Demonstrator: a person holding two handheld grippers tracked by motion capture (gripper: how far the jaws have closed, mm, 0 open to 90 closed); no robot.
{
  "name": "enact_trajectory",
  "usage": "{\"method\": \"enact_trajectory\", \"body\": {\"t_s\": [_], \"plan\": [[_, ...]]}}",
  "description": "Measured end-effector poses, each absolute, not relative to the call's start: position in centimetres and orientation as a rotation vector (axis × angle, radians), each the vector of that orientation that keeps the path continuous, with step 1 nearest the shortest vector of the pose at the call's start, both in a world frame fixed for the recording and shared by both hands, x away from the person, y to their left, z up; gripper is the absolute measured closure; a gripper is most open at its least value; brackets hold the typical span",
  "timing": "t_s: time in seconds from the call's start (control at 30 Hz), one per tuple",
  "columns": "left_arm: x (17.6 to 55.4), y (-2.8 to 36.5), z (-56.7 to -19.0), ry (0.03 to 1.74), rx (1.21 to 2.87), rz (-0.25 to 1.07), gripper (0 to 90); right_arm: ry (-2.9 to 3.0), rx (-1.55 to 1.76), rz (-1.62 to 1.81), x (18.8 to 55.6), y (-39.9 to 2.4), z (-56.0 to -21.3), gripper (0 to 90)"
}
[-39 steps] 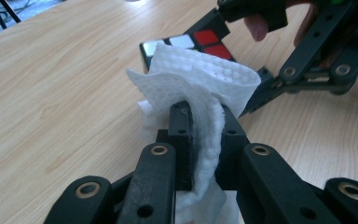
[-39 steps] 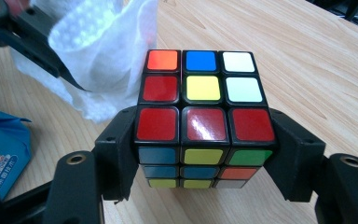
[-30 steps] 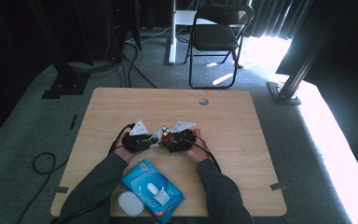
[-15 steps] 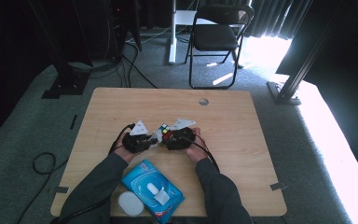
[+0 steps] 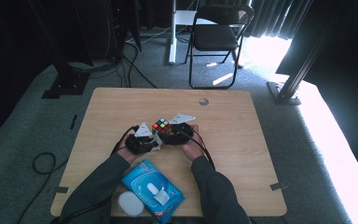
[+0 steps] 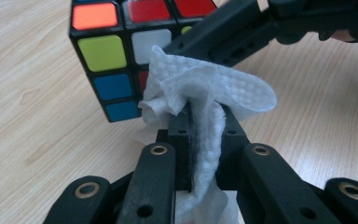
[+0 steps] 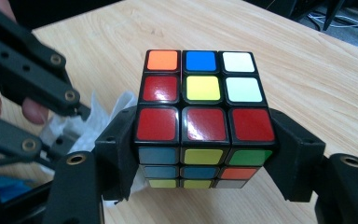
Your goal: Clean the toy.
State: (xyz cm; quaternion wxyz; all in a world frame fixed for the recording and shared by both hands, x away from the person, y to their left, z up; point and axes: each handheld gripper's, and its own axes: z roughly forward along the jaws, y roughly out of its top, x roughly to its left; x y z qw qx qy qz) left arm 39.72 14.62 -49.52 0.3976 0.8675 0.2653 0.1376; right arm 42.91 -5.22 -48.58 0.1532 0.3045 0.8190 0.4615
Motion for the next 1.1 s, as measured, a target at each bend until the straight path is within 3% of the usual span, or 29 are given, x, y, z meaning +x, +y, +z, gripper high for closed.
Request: {"method": "enact_trajectory", "body": {"t_s": [0.43,1.1], "plan": [[40.1,14.6,-50.3,0.676,2.225,0.323,81.1,2.32,0.918,1.422,43.0,-5.2,-47.4,34.3],[41.7,17.5,-50.3,0.858,2.09,0.397,81.1,2.382,0.882,1.473,42.7,-5.1,-47.3,34.3]]}}
